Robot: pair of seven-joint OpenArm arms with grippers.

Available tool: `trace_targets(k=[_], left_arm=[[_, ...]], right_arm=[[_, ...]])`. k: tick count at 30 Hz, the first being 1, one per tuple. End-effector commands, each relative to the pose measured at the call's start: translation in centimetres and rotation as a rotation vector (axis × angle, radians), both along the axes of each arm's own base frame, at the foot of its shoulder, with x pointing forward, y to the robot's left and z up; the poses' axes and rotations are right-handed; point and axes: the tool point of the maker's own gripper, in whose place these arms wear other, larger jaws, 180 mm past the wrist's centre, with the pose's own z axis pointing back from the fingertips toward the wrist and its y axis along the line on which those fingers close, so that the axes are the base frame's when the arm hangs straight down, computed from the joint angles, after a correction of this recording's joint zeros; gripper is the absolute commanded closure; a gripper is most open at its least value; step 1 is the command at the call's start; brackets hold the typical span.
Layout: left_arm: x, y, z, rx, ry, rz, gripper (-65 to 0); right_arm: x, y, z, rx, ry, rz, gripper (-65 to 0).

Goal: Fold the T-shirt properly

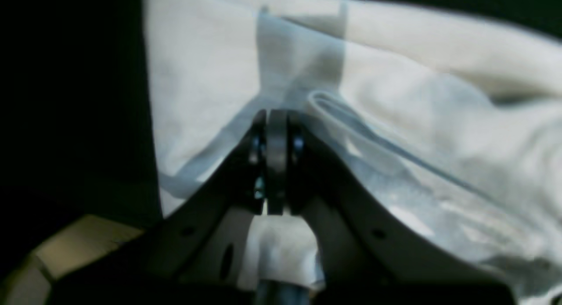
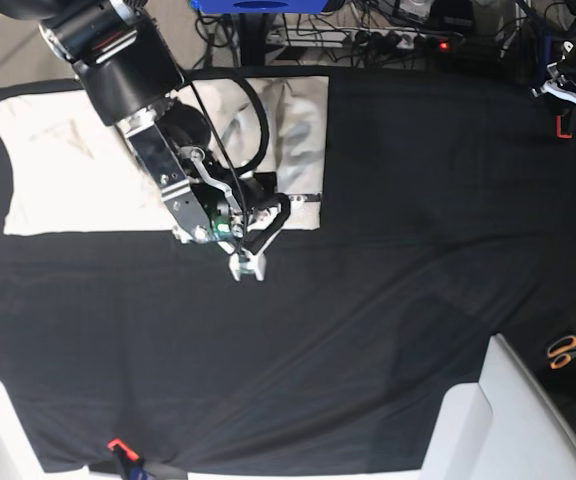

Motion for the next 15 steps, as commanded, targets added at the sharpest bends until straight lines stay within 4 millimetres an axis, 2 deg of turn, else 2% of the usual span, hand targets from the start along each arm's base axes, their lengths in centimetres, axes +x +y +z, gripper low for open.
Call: trace_targets(k=[1, 5, 7, 10, 12, 14, 15], left_arm=[[0.4, 0.8, 1.0, 0.027, -0.020, -0.008, 0.0], [0.5, 0.8, 1.0, 0.027, -0.022, -0.008, 0.0], [1.1, 0.8, 1.2, 0.028, -0.037, -0.008, 0.0], [1.5, 0.8, 1.3, 0.028, -0.044, -0.008, 0.0], [1.6, 0.8, 1.3, 0.028, -0.047, -0.008, 0.0], [1.6, 0.8, 1.3, 0.028, -0.048, -0.009, 0.0], [1.6, 0.8, 1.3, 0.028, -0.048, -0.009, 0.0]], right_arm=[[0.6, 0.7, 1.3, 0.030, -0.016, -0.030, -0.5], [-0.8, 0.8, 2.7, 0.056, 0.015, -0.123, -0.5], [-1.5, 0.9, 3.3, 0.073, 0.029, -0.139, -0.5], [-2.6, 0.8, 3.4, 0.082, 0.052, -0.166, -0.5], [-2.7, 0.2, 3.1, 0.079, 0.064, -0.192, -0.3], [-2.6, -1.5, 2.7, 0.059, 0.060, -0.222, -0.2], [-2.3, -1.8, 3.0, 0.057, 0.041, -0.216, -0.2]])
